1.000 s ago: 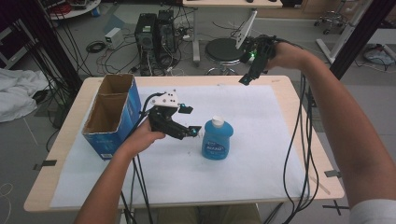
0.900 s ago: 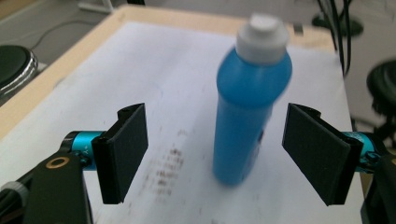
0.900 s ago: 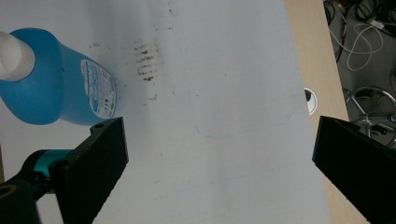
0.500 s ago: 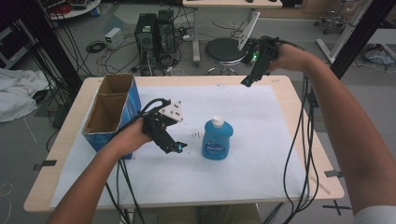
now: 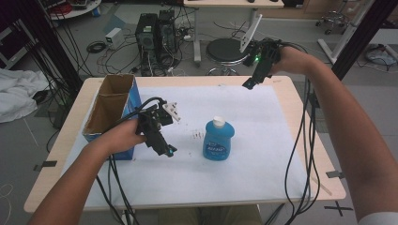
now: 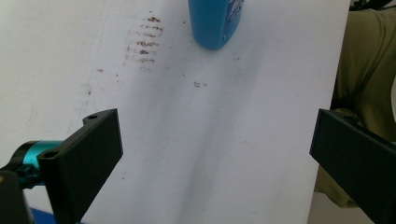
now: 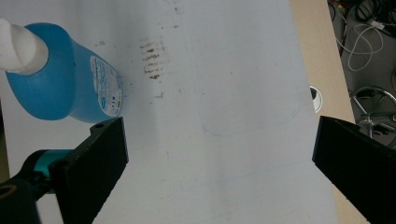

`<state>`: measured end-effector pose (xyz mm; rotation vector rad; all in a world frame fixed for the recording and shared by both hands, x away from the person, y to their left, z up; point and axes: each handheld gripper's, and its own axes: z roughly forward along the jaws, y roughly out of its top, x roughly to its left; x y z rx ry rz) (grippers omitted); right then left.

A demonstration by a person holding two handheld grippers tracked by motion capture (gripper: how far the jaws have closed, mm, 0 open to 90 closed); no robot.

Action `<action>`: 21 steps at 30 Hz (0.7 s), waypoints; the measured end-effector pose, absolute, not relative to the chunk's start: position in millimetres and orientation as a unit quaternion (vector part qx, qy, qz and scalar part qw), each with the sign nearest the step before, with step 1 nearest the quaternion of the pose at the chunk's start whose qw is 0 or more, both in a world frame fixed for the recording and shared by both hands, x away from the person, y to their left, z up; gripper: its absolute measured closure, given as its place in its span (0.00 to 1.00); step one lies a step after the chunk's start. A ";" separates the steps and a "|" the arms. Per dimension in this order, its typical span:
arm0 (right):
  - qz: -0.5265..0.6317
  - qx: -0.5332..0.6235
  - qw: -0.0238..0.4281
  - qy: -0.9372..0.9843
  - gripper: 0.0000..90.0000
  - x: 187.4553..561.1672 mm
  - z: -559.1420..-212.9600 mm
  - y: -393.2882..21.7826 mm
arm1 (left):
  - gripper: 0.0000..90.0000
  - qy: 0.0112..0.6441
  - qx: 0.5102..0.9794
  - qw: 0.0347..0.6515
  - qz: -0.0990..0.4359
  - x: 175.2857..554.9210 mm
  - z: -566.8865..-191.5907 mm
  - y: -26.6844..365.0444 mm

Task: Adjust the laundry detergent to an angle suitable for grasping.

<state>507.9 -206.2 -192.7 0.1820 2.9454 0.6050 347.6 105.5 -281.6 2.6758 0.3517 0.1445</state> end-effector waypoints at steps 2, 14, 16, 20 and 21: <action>0.202 0.061 0.064 0.976 0.03 508.1 -192.8 -206.6 | 0.03 0.123 0.969 0.210 0.046 348.2 -281.5 106.3; 0.200 0.062 0.062 0.976 0.03 513.1 -196.2 -207.4 | 0.03 0.125 0.972 0.192 0.052 349.5 -278.6 108.7; 0.200 0.062 0.061 0.976 0.03 513.8 -196.9 -206.7 | 0.03 0.125 0.971 0.196 0.049 349.0 -278.8 109.0; 0.199 0.061 0.059 0.976 0.03 515.0 -198.8 -205.5 | 0.03 0.121 0.973 0.193 0.043 350.4 -279.5 110.6; 0.200 0.061 0.058 0.976 0.03 515.1 -199.3 -205.3 | 0.03 0.119 0.973 0.193 0.042 350.7 -280.0 111.0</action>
